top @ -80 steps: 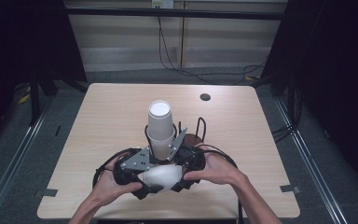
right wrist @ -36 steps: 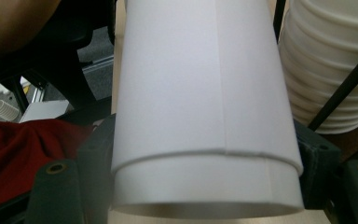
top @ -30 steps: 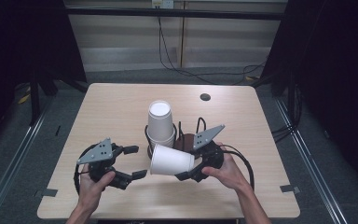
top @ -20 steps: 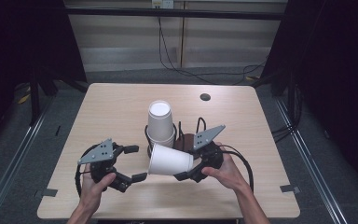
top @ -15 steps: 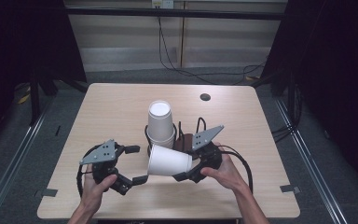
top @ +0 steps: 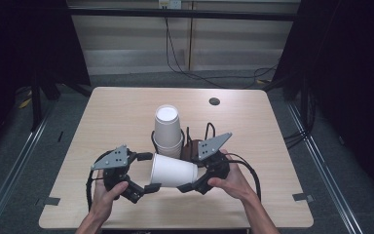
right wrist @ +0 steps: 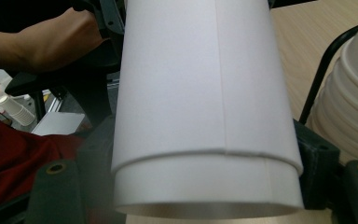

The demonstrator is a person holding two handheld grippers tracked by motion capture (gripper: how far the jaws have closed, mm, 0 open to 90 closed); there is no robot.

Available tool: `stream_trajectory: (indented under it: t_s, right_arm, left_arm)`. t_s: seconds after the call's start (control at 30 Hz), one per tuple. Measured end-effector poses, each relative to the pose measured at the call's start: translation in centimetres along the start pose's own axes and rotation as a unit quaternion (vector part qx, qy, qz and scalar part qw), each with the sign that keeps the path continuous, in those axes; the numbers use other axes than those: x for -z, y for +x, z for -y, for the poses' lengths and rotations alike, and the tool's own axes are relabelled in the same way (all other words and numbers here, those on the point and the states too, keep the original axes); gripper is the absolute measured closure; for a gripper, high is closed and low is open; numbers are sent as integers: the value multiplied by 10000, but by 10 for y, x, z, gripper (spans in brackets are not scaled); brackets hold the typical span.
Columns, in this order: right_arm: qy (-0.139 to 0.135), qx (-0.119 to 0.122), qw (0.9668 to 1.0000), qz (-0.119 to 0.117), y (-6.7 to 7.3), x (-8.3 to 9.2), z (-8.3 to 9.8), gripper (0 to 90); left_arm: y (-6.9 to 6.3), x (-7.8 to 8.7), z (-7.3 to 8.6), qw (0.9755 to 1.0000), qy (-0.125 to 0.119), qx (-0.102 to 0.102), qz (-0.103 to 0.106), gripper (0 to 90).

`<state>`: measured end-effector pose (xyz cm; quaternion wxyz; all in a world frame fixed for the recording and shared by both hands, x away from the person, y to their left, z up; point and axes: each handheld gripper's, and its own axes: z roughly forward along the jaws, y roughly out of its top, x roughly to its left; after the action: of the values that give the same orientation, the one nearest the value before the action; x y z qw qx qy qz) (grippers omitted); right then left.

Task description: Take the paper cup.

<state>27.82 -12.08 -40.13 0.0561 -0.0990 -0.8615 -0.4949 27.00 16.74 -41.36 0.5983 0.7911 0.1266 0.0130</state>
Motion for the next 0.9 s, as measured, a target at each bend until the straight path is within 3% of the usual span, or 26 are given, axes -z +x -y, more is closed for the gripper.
stream_trajectory:
  t_s: [0.33, 0.43, 0.9]
  right_arm:
    - [71, 49, 10000, -36, 1, -5, -1, 259]
    - [73, 48, 10000, -41, 1, -6, -1, 259]
    - [26, 28, 9999, -169, -1, -5, 1, 260]
  left_arm:
    - [-1, -13, 0, 9997, 142, 66, 173, 2]
    - [-3, -15, 0, 9997, 110, 52, 204, 37]
    - [-3, -14, -1, 9995, 121, 85, 292, 76]
